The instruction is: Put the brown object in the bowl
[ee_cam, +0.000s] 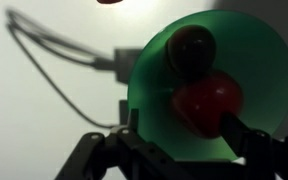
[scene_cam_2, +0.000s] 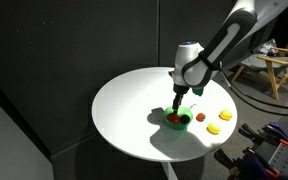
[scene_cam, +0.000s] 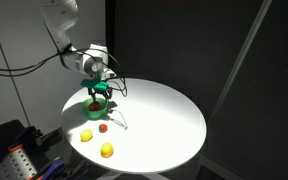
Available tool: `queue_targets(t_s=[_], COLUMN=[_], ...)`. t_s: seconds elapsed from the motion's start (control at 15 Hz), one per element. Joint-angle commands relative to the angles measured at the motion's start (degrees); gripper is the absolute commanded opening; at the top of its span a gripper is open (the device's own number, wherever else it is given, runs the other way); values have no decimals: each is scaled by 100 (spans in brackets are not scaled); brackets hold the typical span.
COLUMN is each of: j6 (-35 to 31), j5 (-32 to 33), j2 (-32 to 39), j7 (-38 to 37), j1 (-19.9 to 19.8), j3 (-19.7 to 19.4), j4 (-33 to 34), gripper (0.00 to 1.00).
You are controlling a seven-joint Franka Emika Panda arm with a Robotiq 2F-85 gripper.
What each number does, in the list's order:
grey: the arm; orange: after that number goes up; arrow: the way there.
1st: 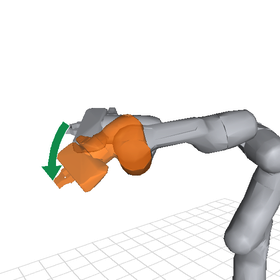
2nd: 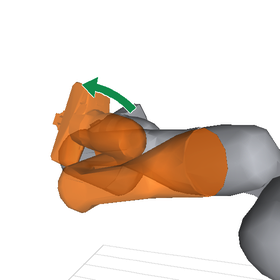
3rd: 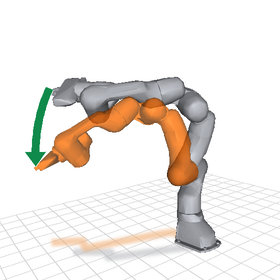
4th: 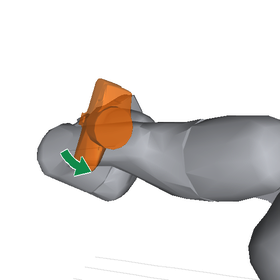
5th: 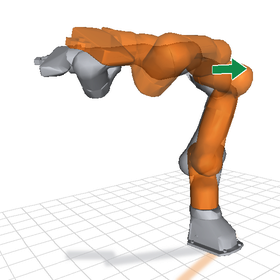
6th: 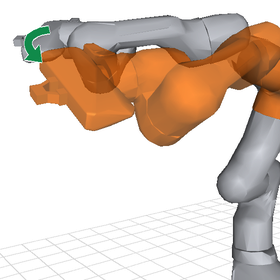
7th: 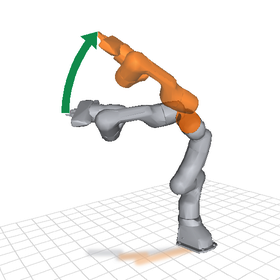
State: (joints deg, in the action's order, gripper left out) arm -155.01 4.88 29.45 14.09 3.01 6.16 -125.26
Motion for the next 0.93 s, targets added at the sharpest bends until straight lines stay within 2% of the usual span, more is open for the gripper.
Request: queue_targets(t_s=[0.0, 0.8, 0.87], j6=[18, 18, -8], j5=[29, 29, 25], j2=[3, 3, -34], j7=[-20, -20, -40], j1=[-31, -31, -30], j3=[29, 28, 22], j4=[13, 20, -5], gripper=[83, 83, 96])
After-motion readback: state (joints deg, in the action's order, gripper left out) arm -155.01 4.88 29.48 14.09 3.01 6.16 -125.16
